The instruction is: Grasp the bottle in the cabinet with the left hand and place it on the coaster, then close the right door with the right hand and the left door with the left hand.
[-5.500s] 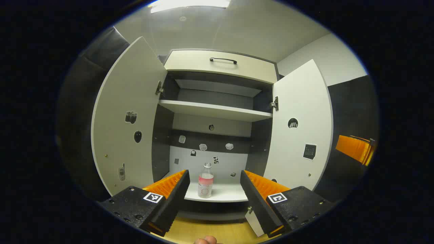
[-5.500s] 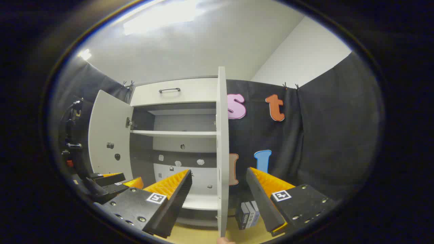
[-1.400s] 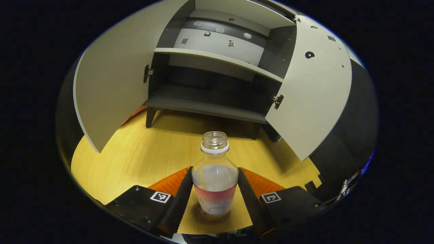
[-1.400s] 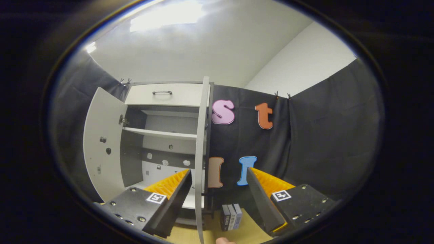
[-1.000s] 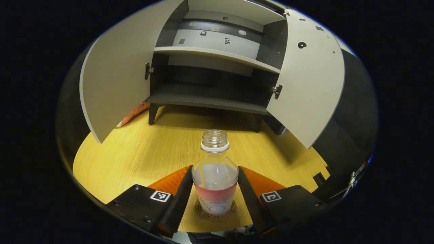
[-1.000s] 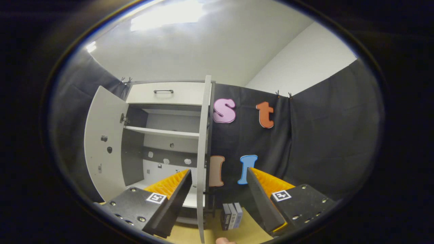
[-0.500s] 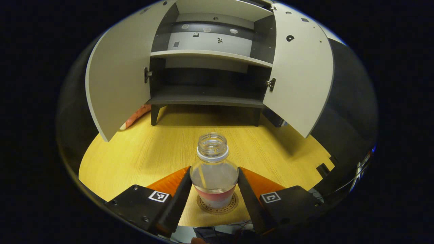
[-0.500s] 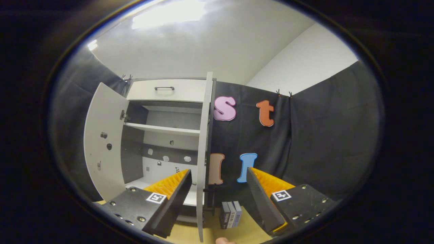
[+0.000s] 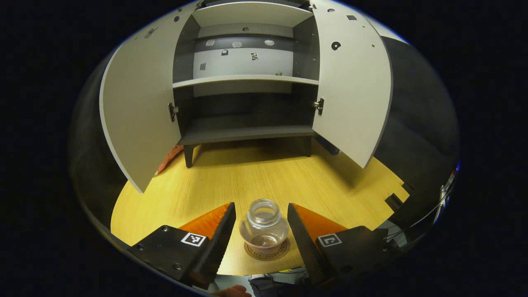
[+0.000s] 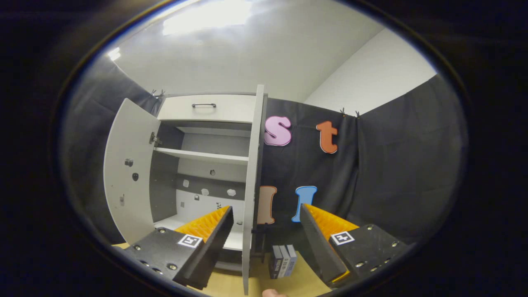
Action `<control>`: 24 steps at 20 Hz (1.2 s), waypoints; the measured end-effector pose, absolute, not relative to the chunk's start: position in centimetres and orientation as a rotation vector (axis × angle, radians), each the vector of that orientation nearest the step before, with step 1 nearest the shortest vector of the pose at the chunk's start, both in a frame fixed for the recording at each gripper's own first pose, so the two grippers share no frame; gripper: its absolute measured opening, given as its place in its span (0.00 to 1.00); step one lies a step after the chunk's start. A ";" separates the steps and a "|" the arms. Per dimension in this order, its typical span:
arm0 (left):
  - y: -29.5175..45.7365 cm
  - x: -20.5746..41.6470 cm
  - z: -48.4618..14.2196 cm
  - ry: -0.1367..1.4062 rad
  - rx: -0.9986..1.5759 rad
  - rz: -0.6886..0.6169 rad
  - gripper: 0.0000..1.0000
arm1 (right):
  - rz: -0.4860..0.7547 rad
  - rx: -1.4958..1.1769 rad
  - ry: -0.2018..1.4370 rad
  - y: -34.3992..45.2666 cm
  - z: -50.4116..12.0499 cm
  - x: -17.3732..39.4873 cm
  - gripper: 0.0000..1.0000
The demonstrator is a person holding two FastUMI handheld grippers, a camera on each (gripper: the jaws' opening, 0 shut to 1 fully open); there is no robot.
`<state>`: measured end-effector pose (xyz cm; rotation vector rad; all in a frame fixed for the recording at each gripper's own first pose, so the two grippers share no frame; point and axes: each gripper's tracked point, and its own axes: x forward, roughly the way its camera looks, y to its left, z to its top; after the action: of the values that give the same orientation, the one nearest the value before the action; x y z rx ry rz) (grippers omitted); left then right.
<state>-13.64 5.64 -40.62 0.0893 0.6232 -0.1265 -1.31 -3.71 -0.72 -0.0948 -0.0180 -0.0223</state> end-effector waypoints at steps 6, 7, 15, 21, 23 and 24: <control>4.9 -12.2 -34.8 0.523 0.093 -0.120 0.83 | -0.028 -0.098 -0.007 -4.2 -1.6 -0.7 0.98; 4.8 -11.7 -33.4 0.496 0.094 -0.115 0.83 | -0.030 -0.100 -0.006 -4.3 -1.7 -0.5 0.98; 5.4 -7.4 -19.5 0.252 0.106 -0.034 0.82 | -0.054 -0.123 0.011 -5.4 -3.2 1.4 0.98; 6.5 -6.3 -12.8 0.155 0.108 0.047 0.97 | -0.093 -0.141 0.036 -7.0 -4.9 3.3 0.98; 7.1 -6.4 -11.3 0.132 0.108 0.075 0.97 | -0.100 -0.141 0.050 -7.3 -5.6 3.9 0.98; 7.5 -6.5 -10.7 0.121 0.110 0.088 0.97 | -0.103 -0.142 0.056 -7.5 -6.0 4.2 0.98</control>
<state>-6.51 7.47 -10.74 0.1100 0.1207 0.0878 4.22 -7.47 -5.96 -0.1418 0.0559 -0.1028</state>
